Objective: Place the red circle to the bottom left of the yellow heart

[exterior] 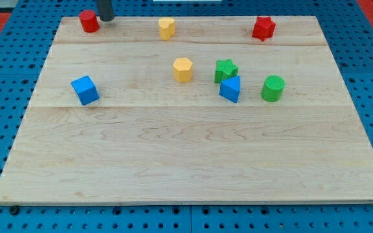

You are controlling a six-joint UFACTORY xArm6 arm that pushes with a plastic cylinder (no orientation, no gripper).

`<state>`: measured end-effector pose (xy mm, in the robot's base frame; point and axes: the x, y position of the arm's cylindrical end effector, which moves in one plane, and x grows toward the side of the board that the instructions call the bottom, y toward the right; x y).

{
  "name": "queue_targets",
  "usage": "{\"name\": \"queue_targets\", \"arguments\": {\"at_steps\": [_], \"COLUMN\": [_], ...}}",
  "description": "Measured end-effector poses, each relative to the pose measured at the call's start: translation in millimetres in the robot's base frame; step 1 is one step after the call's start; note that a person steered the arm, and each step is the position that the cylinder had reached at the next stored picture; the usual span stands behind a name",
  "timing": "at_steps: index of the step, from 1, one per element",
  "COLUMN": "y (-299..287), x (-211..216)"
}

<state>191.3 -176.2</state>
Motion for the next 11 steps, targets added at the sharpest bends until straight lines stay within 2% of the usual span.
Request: {"name": "queue_targets", "arguments": {"at_steps": [1,2,3,4,5,6,7,8,9,10,11], "y": [-19,-1,-120,-128,-114,-103,-73,7,38,7,85], "x": [27,106,119,108,28,0,10,63,67,35,29]}}
